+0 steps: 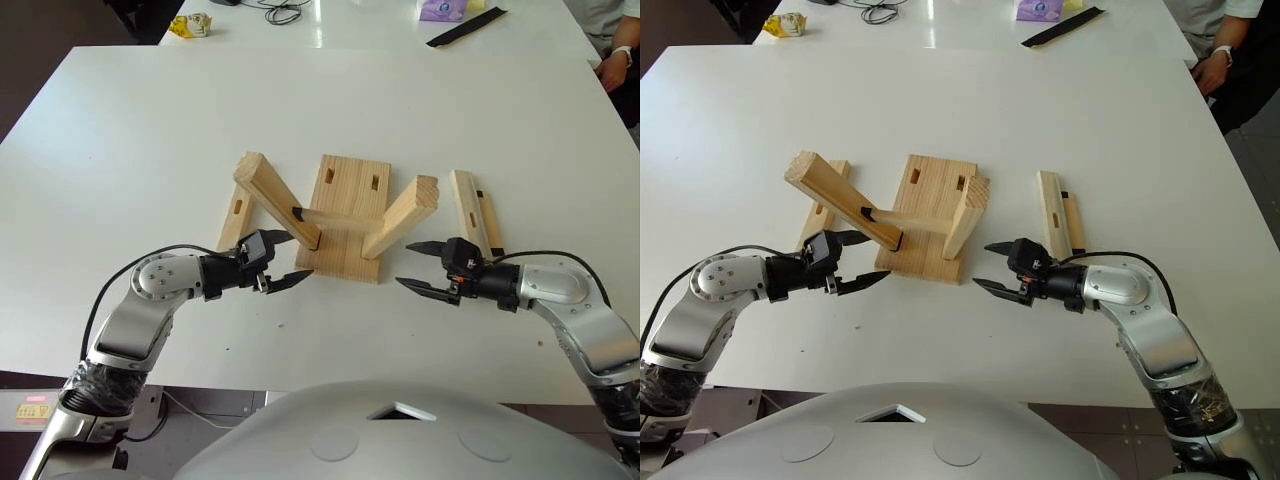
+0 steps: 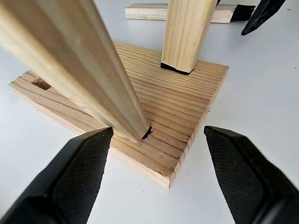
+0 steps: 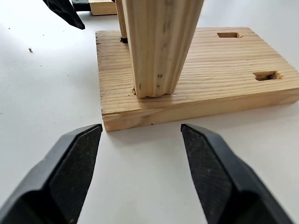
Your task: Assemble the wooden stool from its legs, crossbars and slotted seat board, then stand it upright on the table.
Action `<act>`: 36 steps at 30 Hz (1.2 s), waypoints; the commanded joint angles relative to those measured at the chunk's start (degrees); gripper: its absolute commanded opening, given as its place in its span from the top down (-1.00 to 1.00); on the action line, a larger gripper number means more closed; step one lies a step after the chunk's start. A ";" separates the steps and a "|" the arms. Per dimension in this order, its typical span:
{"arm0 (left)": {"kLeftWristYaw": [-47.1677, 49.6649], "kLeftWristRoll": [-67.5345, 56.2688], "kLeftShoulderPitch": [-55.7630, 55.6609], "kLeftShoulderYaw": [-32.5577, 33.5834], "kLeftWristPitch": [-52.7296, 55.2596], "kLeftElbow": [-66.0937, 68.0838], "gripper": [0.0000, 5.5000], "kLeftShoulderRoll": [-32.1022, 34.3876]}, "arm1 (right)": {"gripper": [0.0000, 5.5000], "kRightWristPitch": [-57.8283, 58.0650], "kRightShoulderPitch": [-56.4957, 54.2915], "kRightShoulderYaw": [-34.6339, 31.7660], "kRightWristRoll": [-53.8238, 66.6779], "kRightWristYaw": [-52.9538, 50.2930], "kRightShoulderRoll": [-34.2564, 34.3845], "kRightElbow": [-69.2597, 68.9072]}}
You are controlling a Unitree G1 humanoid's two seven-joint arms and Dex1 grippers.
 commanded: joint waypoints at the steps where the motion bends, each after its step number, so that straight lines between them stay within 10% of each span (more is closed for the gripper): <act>1: -1.16 0.50 -1.30 -1.64 0.04 -0.60 -0.32 -0.04 | -0.14 -0.80 -2.97 1.04 -2.45 -1.44 1.32 3.34; 36: -3.98 1.69 -10.71 -8.38 1.37 -0.28 -0.32 -4.13 | -0.14 -14.33 -17.95 -0.01 -14.49 -12.91 10.89 32.51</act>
